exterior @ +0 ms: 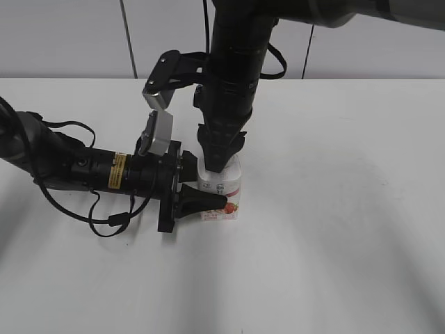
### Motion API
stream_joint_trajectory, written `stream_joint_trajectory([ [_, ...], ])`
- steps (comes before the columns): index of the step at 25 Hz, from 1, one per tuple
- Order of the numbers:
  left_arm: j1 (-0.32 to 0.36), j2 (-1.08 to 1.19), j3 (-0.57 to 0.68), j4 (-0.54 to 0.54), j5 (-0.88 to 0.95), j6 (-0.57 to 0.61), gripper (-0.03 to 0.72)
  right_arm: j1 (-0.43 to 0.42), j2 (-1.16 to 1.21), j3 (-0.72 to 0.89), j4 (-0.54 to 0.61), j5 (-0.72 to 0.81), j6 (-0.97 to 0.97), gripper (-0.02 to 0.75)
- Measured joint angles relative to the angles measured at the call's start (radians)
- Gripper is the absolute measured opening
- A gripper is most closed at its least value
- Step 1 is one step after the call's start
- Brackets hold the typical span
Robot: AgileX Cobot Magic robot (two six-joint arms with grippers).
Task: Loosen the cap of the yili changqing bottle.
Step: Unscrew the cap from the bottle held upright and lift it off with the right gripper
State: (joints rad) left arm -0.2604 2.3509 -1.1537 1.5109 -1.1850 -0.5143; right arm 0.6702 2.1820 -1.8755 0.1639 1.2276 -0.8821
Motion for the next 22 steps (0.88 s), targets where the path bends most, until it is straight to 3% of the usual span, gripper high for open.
stream_joint_trajectory([
  [22,0.000,-0.001,0.000,0.001,0.001,-0.006,0.365,0.000,-0.003,0.000,0.001,-0.001,-0.004,0.398],
])
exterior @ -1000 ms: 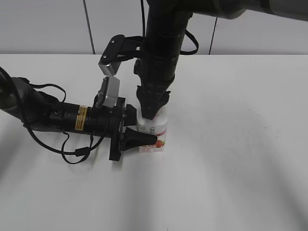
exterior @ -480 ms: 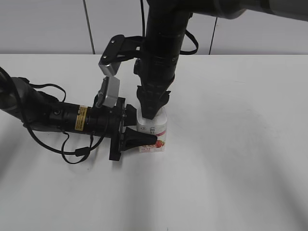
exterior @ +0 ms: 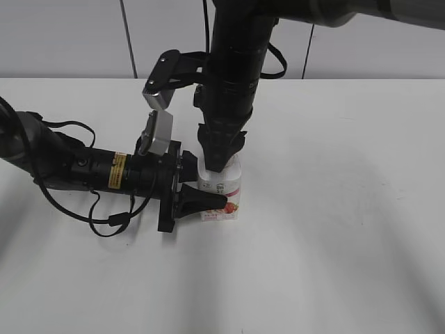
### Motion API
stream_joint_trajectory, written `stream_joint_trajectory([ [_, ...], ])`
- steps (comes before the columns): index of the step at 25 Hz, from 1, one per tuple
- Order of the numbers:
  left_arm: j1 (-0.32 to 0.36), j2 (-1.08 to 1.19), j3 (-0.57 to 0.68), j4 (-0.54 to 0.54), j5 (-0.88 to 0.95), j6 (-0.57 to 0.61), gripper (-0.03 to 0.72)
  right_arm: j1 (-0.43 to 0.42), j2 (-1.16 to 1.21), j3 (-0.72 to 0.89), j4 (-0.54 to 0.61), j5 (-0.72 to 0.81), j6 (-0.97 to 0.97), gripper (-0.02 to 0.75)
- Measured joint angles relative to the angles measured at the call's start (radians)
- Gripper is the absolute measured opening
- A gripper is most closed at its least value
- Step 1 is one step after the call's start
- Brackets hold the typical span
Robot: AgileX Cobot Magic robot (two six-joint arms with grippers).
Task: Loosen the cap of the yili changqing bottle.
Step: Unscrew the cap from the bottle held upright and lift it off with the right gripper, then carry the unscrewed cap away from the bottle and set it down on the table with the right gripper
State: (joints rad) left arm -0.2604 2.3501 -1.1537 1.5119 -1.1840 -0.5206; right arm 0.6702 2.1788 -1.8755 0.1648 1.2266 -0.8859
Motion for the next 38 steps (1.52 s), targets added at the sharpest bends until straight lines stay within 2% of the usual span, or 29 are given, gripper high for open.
stream_joint_trajectory([
  [22,-0.002,-0.001,0.000,-0.003,0.003,-0.003,0.363,0.000,-0.052,0.007,0.005,-0.003,0.000,0.386],
  [29,-0.002,-0.001,0.000,-0.003,0.013,-0.003,0.363,0.000,-0.054,0.007,-0.079,-0.003,0.090,0.385],
  [38,-0.002,-0.002,0.000,-0.003,0.017,-0.006,0.363,0.000,-0.096,0.007,-0.081,-0.003,0.155,0.384],
])
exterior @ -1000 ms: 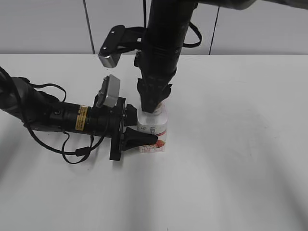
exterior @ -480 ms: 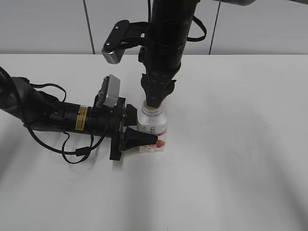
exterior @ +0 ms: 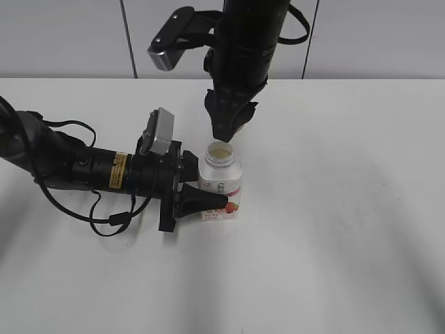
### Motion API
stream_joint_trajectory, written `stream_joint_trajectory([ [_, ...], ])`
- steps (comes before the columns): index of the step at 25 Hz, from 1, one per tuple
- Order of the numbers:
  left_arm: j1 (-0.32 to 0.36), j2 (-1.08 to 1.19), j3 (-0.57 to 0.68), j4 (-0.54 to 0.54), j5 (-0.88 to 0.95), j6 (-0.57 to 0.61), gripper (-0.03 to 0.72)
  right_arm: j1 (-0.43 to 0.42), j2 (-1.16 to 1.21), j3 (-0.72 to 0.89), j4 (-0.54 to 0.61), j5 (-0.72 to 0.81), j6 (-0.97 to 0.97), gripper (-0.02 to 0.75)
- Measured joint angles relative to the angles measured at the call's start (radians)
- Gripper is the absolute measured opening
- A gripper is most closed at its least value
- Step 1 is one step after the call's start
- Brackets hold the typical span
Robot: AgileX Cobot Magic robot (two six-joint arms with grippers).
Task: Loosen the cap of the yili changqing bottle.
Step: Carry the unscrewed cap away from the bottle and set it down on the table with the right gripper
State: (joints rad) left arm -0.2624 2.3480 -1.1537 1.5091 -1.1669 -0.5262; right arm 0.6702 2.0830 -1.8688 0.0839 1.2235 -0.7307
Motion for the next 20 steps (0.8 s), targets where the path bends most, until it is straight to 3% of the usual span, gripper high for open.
stream_joint_trajectory([
  [6,0.000,0.000,0.000,0.000,0.001,0.000,0.363,-0.051,-0.046,0.000,0.061,0.000,0.133,0.385],
  [14,0.000,0.000,0.000,0.000,0.002,0.000,0.363,-0.240,-0.049,0.000,0.164,0.000,0.319,0.383],
  [20,0.000,0.000,0.000,0.000,0.002,-0.001,0.363,-0.358,-0.049,0.054,0.242,0.000,0.355,0.383],
])
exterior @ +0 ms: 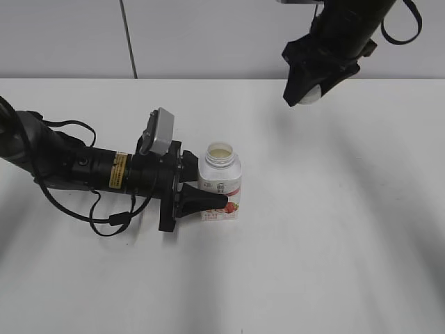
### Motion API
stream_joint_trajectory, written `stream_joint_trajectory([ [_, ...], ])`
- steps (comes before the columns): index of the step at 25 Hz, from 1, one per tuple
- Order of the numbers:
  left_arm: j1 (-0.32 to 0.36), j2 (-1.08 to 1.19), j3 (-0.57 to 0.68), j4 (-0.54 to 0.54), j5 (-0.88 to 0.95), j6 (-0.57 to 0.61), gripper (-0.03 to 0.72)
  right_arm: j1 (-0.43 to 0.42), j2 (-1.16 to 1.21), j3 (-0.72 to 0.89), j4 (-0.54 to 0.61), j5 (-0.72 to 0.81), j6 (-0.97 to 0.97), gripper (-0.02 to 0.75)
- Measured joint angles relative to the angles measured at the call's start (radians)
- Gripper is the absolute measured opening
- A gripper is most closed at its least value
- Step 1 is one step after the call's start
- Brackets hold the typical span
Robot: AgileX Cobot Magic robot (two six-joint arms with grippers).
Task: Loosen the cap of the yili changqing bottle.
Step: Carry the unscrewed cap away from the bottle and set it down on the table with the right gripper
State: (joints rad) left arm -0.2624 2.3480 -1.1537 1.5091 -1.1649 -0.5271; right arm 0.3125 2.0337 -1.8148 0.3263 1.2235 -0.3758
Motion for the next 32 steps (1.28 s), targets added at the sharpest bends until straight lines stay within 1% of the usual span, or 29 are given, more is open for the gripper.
stream_joint_trajectory([
  [2,0.000,0.000,0.000,0.000,0.001,0.000,0.363,-0.036,0.000,0.037,0.015,-0.006,0.009,0.382],
  [5,0.000,0.000,0.000,0.000,0.000,0.000,0.363,-0.083,-0.009,0.115,0.027,-0.055,0.029,0.382],
  [11,0.000,0.000,0.000,0.001,0.000,0.000,0.363,-0.170,-0.065,0.317,0.026,-0.213,0.055,0.382],
  [15,0.000,0.000,0.000,0.001,0.000,0.000,0.363,-0.225,-0.087,0.440,-0.016,-0.263,0.072,0.382],
  [19,0.000,0.000,0.000,0.001,0.000,0.000,0.363,-0.270,-0.087,0.523,-0.043,-0.328,0.087,0.382],
  [23,0.000,0.000,0.000,0.001,0.000,0.000,0.363,-0.292,-0.087,0.564,-0.048,-0.411,0.096,0.382],
  [28,0.000,0.000,0.000,0.001,0.000,0.000,0.363,-0.294,-0.087,0.631,-0.048,-0.532,0.109,0.380],
  [32,0.000,0.000,0.000,0.001,0.000,0.000,0.363,-0.294,-0.087,0.659,-0.045,-0.585,0.117,0.380],
])
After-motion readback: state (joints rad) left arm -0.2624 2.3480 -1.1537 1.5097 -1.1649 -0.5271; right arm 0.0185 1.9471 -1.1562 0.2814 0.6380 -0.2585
